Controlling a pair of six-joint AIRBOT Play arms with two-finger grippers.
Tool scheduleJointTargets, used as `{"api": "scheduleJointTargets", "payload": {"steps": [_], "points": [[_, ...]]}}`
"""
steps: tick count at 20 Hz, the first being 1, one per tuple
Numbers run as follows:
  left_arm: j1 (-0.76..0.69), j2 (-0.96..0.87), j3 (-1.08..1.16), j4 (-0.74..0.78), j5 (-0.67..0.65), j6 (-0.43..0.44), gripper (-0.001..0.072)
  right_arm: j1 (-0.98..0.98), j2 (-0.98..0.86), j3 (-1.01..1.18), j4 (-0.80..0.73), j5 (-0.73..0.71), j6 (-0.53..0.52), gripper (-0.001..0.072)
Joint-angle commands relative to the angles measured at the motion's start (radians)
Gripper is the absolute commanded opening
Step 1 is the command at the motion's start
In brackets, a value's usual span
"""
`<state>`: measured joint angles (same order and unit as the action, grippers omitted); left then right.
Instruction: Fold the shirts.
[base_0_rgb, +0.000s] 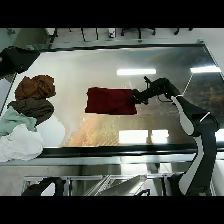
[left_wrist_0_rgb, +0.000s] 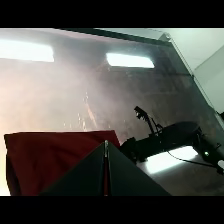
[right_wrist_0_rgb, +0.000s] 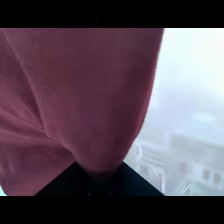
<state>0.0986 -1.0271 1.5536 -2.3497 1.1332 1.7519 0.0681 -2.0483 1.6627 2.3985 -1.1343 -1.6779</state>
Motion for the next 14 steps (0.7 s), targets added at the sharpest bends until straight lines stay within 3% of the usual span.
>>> {"api": "scheduleJointTargets", "payload": {"steps": [1, 8, 11, 14], "points": [[-0.023, 0.001, 0.000, 0.001, -0.005, 0.001, 0.0015, -0.056, 0.072, 0.017, 0.021, 0.037, -0.005, 0.0021], [-0.023, 0.001, 0.000, 0.002, 0.003, 0.002, 0.0015, -0.523, 0.378, -0.035, -0.261, -0.058, 0.157, 0.0021], [-0.023, 0.000, 0.000, 0.002, 0.002, 0.002, 0.0015, -0.723, 0.517, -0.196, -0.409, -0.069, 0.185, 0.0022], [-0.024, 0.000, 0.000, 0.002, 0.002, 0.002, 0.0015, -0.871, 0.643, -0.439, -0.444, -0.025, 0.185, 0.0022]]}}
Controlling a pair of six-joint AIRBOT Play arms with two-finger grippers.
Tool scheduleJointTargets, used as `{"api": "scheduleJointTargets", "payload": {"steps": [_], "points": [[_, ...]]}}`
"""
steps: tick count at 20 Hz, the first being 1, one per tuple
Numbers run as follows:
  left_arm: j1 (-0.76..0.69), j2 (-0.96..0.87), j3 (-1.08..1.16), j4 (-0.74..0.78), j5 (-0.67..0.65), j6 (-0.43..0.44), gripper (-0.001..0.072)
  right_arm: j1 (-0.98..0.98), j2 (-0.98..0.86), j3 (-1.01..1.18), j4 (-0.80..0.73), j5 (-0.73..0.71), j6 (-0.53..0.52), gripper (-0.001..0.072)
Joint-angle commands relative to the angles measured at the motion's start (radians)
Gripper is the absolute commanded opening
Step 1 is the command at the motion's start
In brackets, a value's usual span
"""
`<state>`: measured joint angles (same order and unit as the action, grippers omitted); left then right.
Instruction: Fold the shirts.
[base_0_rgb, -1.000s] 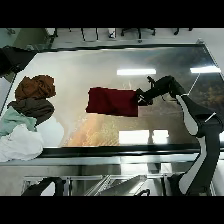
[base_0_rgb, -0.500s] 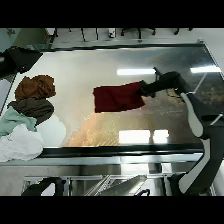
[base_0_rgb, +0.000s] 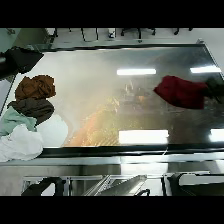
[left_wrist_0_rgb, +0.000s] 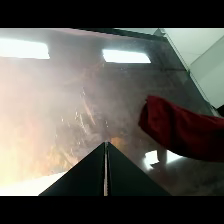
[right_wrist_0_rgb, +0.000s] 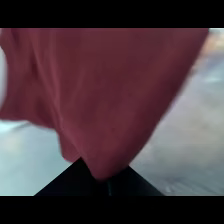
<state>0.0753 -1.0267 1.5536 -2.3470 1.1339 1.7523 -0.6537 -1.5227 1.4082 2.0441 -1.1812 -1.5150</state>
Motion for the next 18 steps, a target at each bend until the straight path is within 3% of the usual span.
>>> {"api": "scheduleJointTargets", "payload": {"steps": [1, 5, 10, 11, 13, 18], "points": [[-0.001, 0.000, 0.000, -0.001, 0.001, 0.001, 0.0014, -0.188, 0.166, -0.291, -0.087, 0.065, 0.025, 0.0022], [-0.003, 0.000, -0.001, -0.002, 0.000, 0.001, 0.0015, -0.243, 0.335, -0.648, -0.084, 0.245, 0.077, 0.0022], [-0.003, 0.000, -0.001, -0.002, 0.012, 0.001, 0.0015, -0.242, 0.388, -0.756, -0.066, 0.253, 0.095, 0.0024], [-0.003, 0.000, -0.001, -0.002, 0.013, 0.001, 0.0015, -0.242, 0.388, -0.756, -0.040, 0.243, 0.094, 0.0064], [-0.003, 0.000, -0.001, -0.003, 0.013, 0.001, 0.0015, -0.244, 0.396, -0.733, -0.046, 0.190, 0.051, 0.0537], [-0.003, 0.000, -0.001, -0.003, 0.009, 0.001, 0.0015, -0.281, 0.459, -0.363, -0.387, -0.177, 0.108, 0.0530]]}}
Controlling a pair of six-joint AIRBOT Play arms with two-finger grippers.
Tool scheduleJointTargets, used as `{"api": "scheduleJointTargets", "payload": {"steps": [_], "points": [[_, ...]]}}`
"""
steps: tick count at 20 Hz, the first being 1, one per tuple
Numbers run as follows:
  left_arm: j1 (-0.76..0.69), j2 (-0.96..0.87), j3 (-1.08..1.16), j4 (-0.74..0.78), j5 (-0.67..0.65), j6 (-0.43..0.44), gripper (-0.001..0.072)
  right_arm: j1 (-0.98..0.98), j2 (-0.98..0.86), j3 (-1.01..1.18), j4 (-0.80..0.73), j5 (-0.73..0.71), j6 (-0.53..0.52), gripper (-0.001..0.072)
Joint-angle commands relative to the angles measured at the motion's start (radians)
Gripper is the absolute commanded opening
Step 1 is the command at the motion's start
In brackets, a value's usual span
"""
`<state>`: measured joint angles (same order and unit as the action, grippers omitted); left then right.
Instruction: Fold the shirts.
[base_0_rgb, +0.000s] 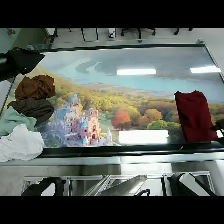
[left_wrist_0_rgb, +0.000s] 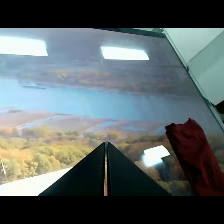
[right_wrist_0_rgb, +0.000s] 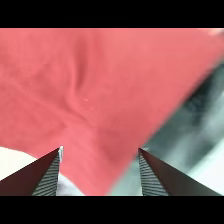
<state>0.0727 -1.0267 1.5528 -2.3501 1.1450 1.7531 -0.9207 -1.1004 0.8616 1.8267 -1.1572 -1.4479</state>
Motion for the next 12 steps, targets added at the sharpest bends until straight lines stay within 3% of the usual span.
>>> {"api": "scheduleJointTargets", "payload": {"steps": [1, 2, 3, 4, 7, 12], "points": [[0.000, 0.000, 0.000, -0.002, -0.002, 0.000, 0.0015, -0.005, 0.060, 0.261, -0.121, -0.210, 0.040, 0.0525], [0.000, 0.000, 0.000, -0.006, -0.002, 0.000, 0.0015, 0.017, 0.083, 0.327, -0.029, -0.203, 0.003, 0.0431], [0.000, 0.001, 0.000, -0.006, 0.002, 0.000, 0.0014, 0.058, 0.105, 0.385, 0.093, -0.195, -0.070, 0.0118], [-0.002, 0.002, 0.000, -0.005, 0.014, -0.009, 0.0014, 0.113, 0.124, 0.423, 0.199, -0.191, -0.118, 0.0050], [-0.070, 0.037, -0.060, 0.065, 0.027, -0.072, 0.0013, 0.346, 0.193, 0.438, 0.252, -0.146, -0.131, 0.0025], [-0.357, 0.225, -0.418, 0.225, -0.069, -0.188, 0.0014, 0.807, 0.302, 0.269, 0.249, -0.034, -0.131, 0.0024]]}}
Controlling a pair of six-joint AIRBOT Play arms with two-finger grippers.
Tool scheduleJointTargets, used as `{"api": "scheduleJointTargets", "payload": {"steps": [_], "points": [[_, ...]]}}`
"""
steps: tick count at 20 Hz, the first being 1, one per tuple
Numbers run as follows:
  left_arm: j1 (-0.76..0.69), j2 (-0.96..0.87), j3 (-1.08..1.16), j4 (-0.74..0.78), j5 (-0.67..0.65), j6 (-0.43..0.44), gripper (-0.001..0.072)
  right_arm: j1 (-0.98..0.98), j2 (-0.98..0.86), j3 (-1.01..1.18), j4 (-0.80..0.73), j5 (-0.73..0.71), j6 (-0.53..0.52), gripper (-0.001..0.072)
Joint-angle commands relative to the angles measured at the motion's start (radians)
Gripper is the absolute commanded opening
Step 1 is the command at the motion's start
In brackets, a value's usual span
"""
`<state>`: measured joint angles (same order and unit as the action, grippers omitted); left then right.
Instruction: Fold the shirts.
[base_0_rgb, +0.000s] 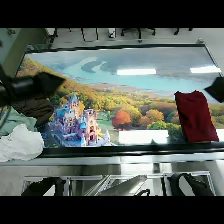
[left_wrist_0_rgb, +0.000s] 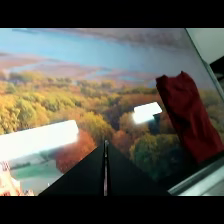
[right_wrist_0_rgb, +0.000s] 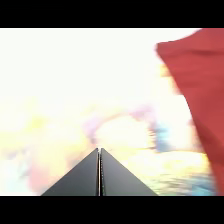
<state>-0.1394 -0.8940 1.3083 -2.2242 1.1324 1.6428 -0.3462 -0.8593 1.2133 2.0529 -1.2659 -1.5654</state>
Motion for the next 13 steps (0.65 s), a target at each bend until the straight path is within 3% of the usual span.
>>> {"api": "scheduleJointTargets", "payload": {"steps": [1, 4, 13], "points": [[-0.198, 0.126, -0.235, 0.144, -0.090, -0.120, 0.0014, 0.315, 0.082, -0.150, 0.024, 0.115, -0.013, 0.0025], [-0.288, 0.194, -0.354, 0.218, -0.127, -0.231, 0.0014, 0.468, 0.090, -0.259, 0.024, 0.211, -0.013, 0.0025], [-0.277, 0.304, -0.444, 0.213, -0.137, -0.235, 0.0015, 0.504, 0.048, -0.261, 0.035, 0.167, -0.002, 0.0025]]}}
